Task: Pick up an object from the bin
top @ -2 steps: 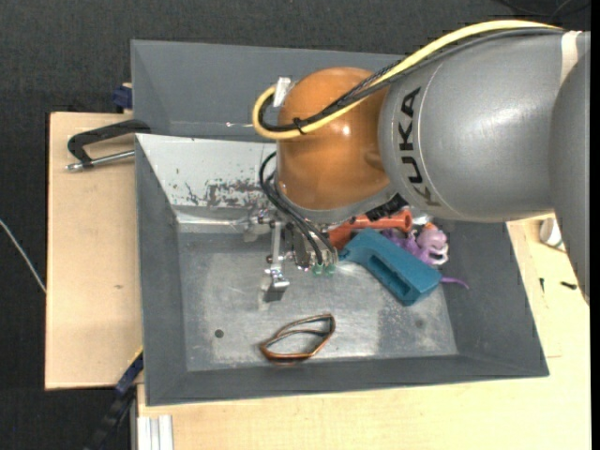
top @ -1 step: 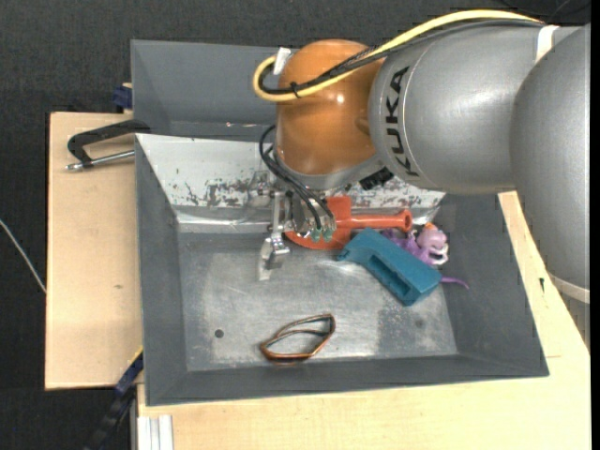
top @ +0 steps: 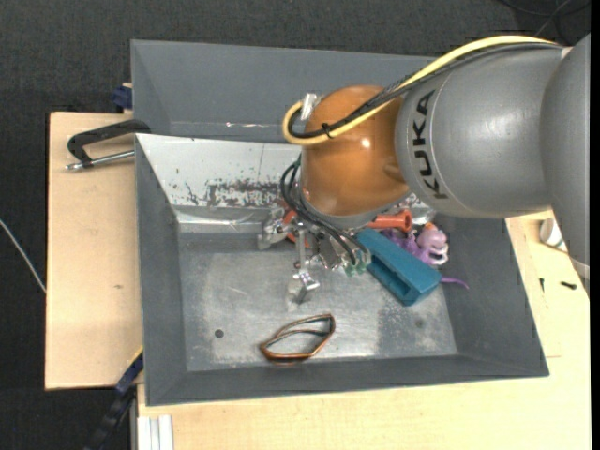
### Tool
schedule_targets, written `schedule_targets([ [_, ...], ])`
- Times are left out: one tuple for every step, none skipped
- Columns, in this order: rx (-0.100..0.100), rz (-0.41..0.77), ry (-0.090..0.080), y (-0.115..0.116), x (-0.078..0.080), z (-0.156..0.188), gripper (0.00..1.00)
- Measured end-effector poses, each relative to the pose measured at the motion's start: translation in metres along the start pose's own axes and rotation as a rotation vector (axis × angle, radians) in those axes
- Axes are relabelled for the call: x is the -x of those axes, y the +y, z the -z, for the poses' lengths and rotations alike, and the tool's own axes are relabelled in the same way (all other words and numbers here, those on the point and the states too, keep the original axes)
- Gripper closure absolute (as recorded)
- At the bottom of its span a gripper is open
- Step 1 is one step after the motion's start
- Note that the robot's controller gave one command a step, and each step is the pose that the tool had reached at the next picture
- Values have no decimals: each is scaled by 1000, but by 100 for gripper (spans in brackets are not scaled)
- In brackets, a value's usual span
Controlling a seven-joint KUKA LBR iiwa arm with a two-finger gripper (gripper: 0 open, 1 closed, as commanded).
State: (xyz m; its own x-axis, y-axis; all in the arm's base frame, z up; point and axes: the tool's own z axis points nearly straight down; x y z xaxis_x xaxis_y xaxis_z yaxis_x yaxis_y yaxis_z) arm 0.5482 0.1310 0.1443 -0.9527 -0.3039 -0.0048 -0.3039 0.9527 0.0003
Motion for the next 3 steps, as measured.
schedule_targets([
  [0,49,0,-28,-43,-63,0],
  [1,39,1,-30,-45,-66,100],
  [2,39,1,-30,-45,-66,100],
])
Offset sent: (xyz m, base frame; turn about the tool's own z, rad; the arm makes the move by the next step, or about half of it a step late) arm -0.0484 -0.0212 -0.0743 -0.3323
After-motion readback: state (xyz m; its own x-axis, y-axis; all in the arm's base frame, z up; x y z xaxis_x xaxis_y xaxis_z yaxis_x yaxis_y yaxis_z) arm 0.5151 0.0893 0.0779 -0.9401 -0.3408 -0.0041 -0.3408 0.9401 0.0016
